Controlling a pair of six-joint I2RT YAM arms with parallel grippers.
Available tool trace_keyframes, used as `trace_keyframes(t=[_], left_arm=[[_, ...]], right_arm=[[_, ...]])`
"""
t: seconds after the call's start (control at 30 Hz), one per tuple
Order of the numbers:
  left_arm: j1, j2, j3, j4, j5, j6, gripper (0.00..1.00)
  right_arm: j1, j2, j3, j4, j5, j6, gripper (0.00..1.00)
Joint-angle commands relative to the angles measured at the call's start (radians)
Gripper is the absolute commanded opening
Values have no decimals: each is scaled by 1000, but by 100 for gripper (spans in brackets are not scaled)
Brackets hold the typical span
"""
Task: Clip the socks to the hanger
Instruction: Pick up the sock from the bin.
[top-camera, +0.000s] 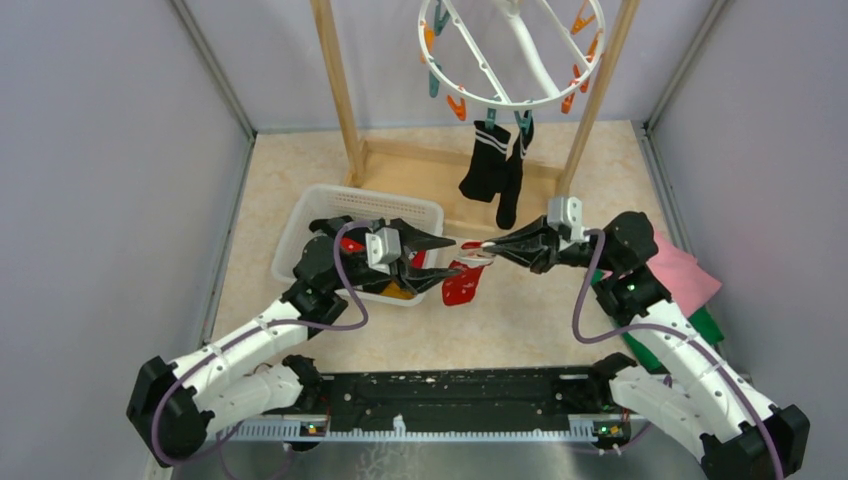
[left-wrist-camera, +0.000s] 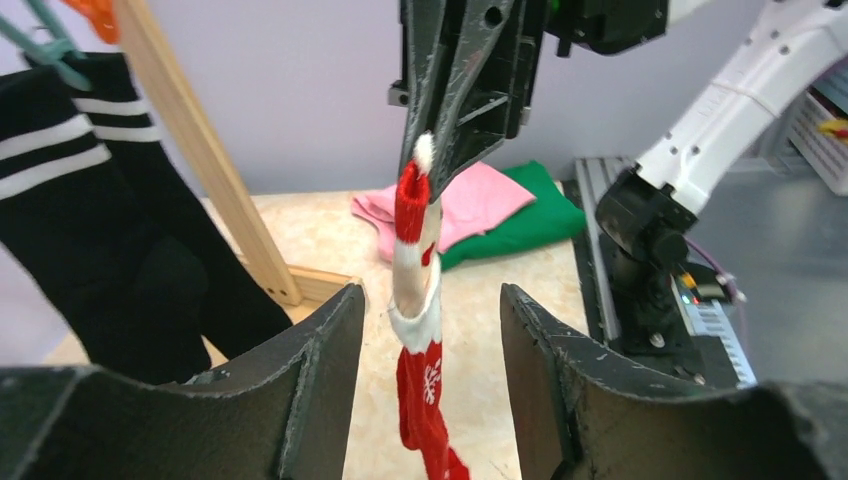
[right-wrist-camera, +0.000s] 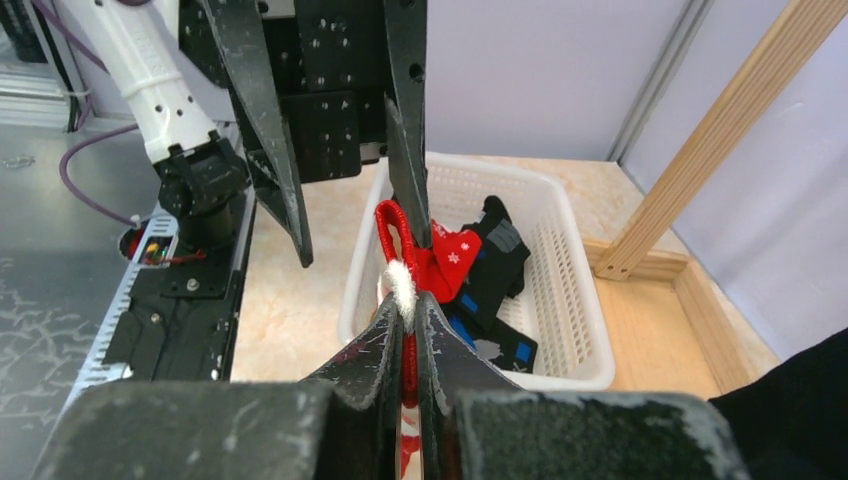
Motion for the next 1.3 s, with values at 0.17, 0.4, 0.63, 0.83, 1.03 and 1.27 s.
trace_keyframes(t=[0.17,0.4,0.63,0.83,1.03,1.27], left_arm=[[-4,53,-72,393,-141,-160,58],[-4,132,-57,544,-107,-230,56],[-4,180,-35,602,-30,-291,37],[-4,179,-34,606,-20,-303,0],[-3,139,-51,517,-167,-293,25],[79,-8,-4,110,-529,-327,84]], right_arm=[[-4,-15,15,131,34,85,0],[-5,-12,10,136,43,90,0],[-4,-6,10,138,57,90,0],[-5,0,10,143,63,93,0],[-4,8,22,141,87,83,0],[-4,19,91,-15,223,-36,0]])
